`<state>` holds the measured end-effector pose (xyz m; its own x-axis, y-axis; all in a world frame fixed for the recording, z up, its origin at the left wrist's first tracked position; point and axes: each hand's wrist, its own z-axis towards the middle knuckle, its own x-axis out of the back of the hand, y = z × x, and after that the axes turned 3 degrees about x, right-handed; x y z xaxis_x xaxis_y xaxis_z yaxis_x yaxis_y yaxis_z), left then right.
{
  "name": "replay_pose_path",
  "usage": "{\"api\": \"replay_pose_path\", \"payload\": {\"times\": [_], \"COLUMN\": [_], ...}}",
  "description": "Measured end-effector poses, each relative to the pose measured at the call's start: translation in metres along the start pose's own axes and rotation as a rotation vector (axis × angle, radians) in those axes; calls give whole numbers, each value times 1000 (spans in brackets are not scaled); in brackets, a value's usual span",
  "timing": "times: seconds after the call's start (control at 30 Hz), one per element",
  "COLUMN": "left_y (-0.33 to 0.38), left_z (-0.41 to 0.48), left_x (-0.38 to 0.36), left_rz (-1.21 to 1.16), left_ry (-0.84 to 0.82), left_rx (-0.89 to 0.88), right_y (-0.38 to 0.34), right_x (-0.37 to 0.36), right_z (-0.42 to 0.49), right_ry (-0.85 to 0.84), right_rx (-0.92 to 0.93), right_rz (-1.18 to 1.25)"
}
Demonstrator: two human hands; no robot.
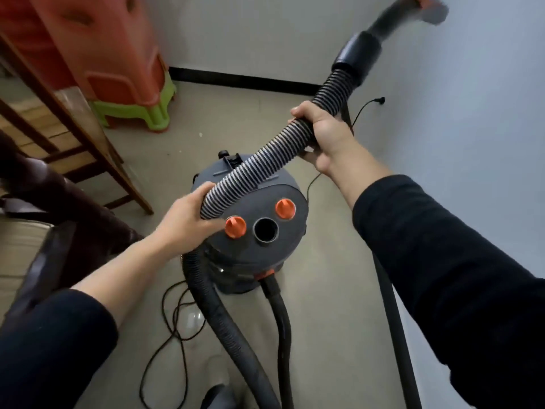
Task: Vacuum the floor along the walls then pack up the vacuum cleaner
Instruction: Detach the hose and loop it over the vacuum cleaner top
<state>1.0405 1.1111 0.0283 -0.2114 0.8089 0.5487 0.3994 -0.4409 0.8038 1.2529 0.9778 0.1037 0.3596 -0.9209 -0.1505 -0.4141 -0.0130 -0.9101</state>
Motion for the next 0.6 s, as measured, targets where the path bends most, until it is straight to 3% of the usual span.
{"api": "replay_pose_path", "payload": {"times": [0.2, 0.37, 0.6], "left_y": [-19, -53, -124], "left_z": [18, 53, 77], "left_x": [56, 66, 34], "left_rz": [299, 587, 590], "left_ry": [171, 194, 93], "left_rx": [14, 1, 128], "right_y": [33, 76, 141], "right_x": [-15, -23, -19], "right_z": [4, 28, 61], "right_ry": [-22, 61, 124], "right_rx": [-176, -337, -447], "right_rz": [46, 31, -360]}}
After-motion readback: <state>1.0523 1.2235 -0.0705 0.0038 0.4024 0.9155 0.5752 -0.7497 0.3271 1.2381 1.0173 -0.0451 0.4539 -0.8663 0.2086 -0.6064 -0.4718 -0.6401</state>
